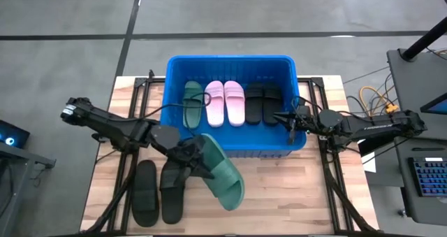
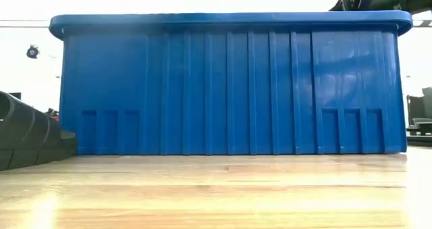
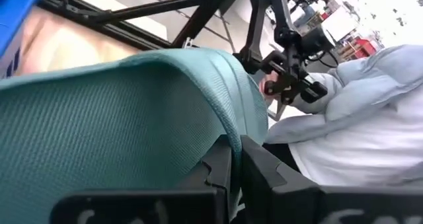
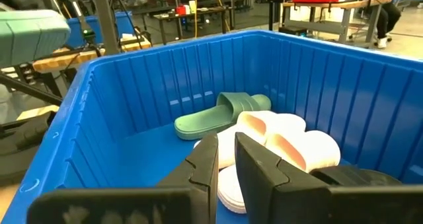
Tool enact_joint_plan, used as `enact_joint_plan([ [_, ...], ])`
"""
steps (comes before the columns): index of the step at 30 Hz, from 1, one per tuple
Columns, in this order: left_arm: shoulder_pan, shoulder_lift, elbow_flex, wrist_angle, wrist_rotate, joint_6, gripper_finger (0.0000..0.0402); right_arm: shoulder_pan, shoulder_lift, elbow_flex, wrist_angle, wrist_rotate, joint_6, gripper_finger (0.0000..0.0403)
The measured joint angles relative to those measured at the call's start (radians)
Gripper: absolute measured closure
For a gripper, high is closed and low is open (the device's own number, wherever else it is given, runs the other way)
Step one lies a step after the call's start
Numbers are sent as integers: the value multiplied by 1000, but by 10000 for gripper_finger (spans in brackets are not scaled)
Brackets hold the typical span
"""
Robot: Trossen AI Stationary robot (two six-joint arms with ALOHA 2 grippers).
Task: Pick and place slides into bin
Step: Put the green slipper into the blue bin
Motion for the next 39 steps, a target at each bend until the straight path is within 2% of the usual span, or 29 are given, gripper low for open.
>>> enact_joint_plan([
  [4, -10, -2, -2, 21, -34, 0, 401, 0, 0, 0, 6, 0, 0, 360],
  [8, -15, -9, 1, 75, -151, 49, 402, 0, 0, 0, 28, -1, 0, 360],
  [10, -14, -19, -3, 104, -250, 55, 402, 0, -1, 0, 62, -2, 1, 360],
  [16, -14, -27, -4, 103, -629, 109, 402, 0, -6, 19, 167, -5, 2, 360],
  [20, -14, -23, -5, 139, -795, 173, 402, 0, -9, 76, 161, -20, 29, 351],
  [25, -14, -16, -2, 186, -873, 280, 402, 0, -5, 169, 136, -53, 121, 305],
  [28, -12, -14, -6, 217, -901, 321, 401, 0, 8, 245, 30, -65, 172, 267],
  [32, -6, -14, -8, 222, -922, 349, 401, 1, 47, 363, -125, -154, 212, 225],
  [39, 2, -2, -8, 229, -923, 369, 401, 0, 161, 522, -233, -190, 230, 196],
])
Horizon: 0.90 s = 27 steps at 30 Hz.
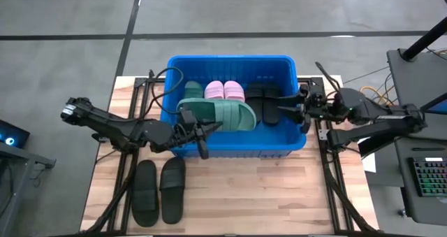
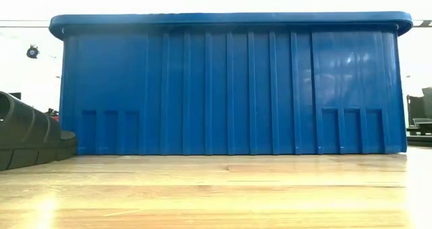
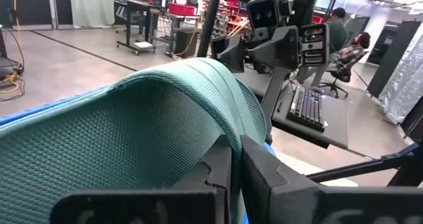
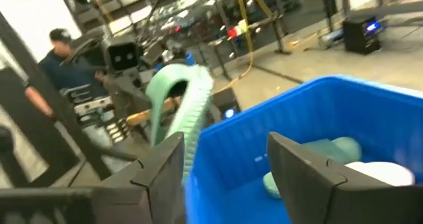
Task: Pick and place slides into bin
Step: Put the green slipper into the blue bin
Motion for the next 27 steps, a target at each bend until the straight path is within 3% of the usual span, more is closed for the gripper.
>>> enact_joint_plan([
  [10, -1, 7, 0, -2, -21, 51, 401, 0, 190, 103, -1, -92, 0, 195],
  [15, 0, 7, 0, -3, -47, 76, 401, 1, 260, 161, -1, -188, -1, 195],
  [27, -3, 6, 6, 5, -56, 145, 401, 0, 370, 318, -144, -176, -112, 195],
])
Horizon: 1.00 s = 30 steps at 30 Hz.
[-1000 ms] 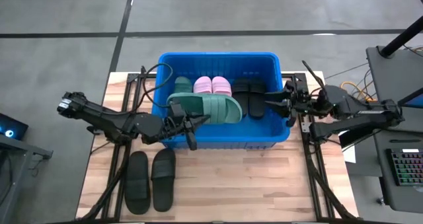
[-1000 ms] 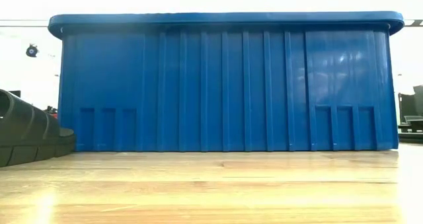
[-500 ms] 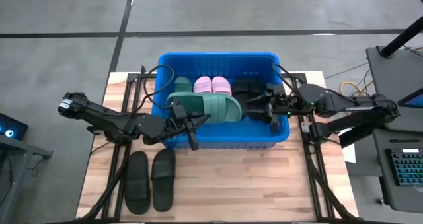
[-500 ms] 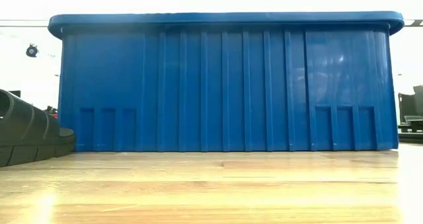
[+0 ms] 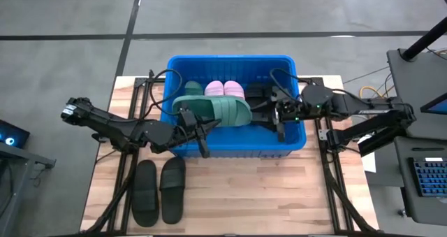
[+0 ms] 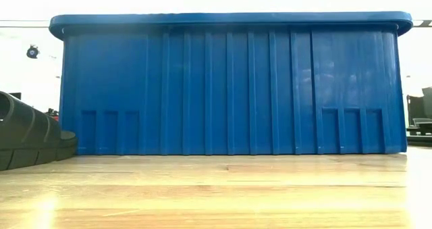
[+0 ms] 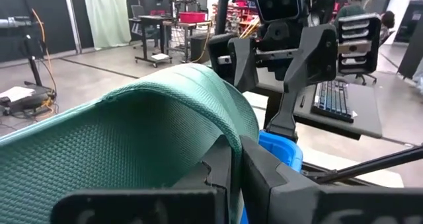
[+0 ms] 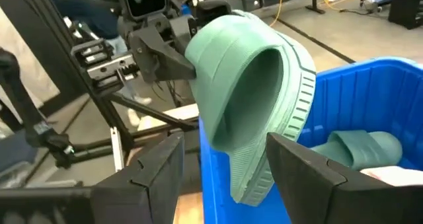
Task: Pick and place slides into bin
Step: Put the green slipper into the blue bin
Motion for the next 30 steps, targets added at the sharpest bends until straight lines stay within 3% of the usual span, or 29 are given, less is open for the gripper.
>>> enact_joint_plan([
  [10, -2, 1, -2, 1, 19, 22, 401, 0, -14, 55, -56, 102, -95, 195],
  [30, 0, 2, -1, 72, 11, 159, 401, -28, 1, 60, -161, 101, 6, 195],
])
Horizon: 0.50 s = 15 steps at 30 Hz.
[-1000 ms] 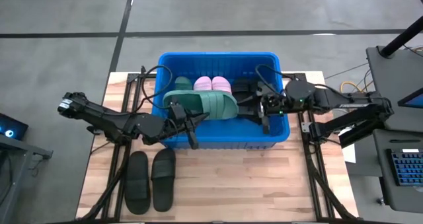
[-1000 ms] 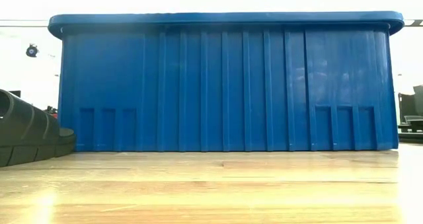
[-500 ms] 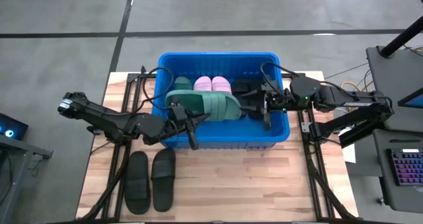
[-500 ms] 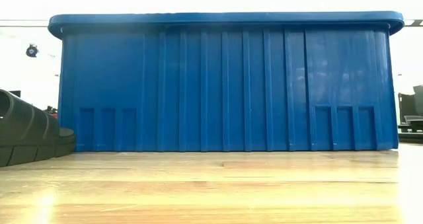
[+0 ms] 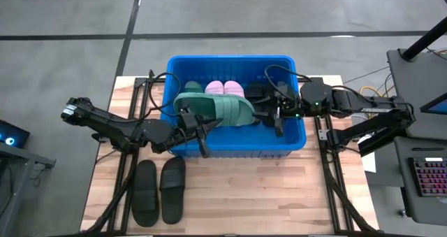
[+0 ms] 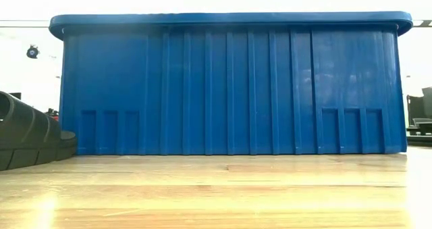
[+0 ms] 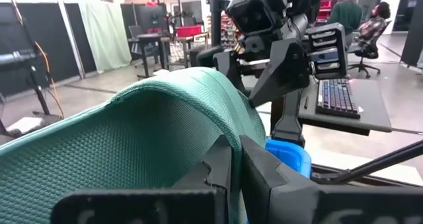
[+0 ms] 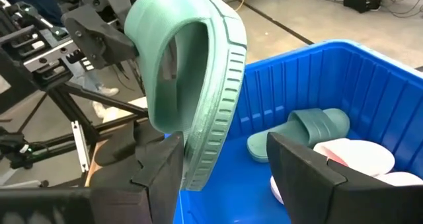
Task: Pick and place slides into bin
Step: Put the green slipper into the blue bin
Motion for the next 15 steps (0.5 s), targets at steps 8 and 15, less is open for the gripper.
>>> enact_joint_plan([
  [8, 8, 3, 0, 77, -7, 70, 401, 0, 0, 14, 19, -7, 10, 195],
  [15, 9, 14, 6, 96, -5, 70, 401, 0, 1, 17, 73, -7, 8, 195],
])
